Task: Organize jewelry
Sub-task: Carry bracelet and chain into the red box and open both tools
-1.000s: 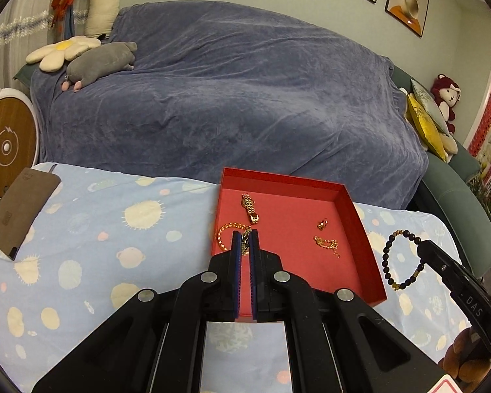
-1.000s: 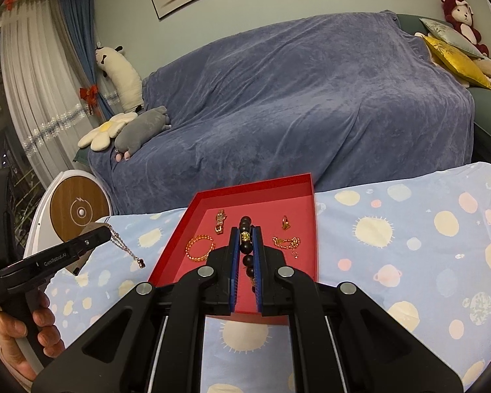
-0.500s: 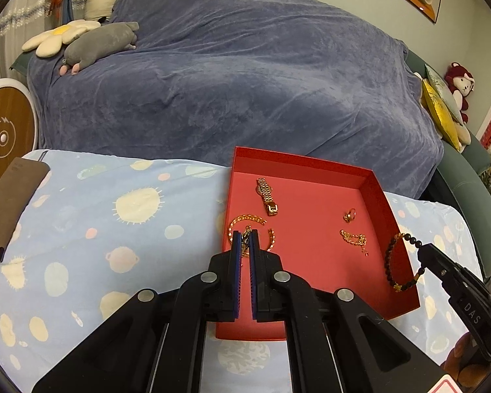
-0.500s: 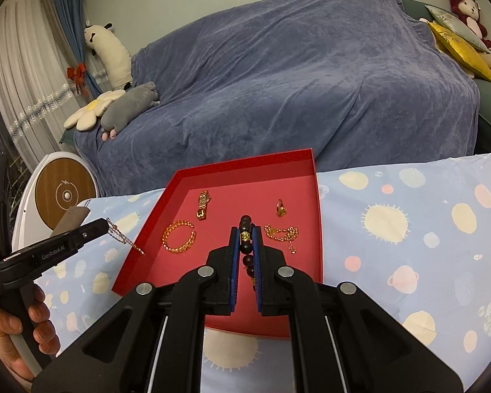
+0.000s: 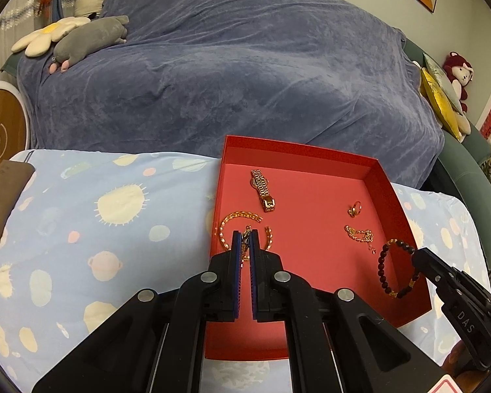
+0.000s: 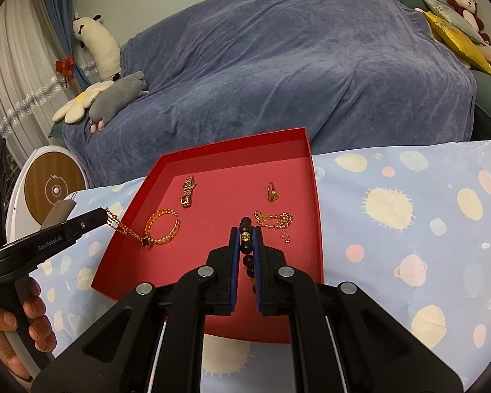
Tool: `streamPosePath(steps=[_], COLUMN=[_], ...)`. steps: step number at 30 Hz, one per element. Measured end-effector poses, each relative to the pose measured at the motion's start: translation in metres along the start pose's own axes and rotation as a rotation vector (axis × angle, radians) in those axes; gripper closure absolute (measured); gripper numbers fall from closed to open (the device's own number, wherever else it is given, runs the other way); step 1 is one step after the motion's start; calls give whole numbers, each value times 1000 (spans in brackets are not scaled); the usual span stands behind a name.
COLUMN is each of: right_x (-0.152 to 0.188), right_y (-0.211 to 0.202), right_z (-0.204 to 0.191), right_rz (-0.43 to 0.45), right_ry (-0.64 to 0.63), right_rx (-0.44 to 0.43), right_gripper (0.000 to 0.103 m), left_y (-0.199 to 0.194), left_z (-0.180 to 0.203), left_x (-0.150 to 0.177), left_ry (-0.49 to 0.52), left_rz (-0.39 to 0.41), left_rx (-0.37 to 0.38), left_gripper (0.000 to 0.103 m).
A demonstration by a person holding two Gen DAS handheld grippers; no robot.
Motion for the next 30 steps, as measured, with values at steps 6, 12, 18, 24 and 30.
streamPosePath(steps=[6, 12, 18, 24, 30], right_x=[-3, -6, -6, -3, 16], right_y=[-3, -11, -26, -62, -91], right_z=[1, -5, -15, -13, 6], right_rz=[13, 28, 42, 97, 85], right_ry=[10, 7, -2, -6, 13], right_rx=[2, -13, -43, -46, -35], right_gripper=[94, 93, 92, 65, 65], left_y=[2, -4, -17, -41, -64], left_z=[1, -5, -10, -15, -8], left_x=[2, -1, 2, 13, 34], left_ry=[0, -19, -25, -78, -55], left_rz=[-5, 0, 9, 18, 23], left_rx=[-12, -23, -30, -16, -31], left_gripper=[100, 97, 97, 96, 92])
Point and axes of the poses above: each gripper's, at about its wrist camera, not at the fingertips, and y roughly the way its jaws point, z to its right, x to its underside, the point moved 7 cm from there along y, roughly the way its jaws point, and after that the axes turned 1 degree about -x, right-handed, at the moved point
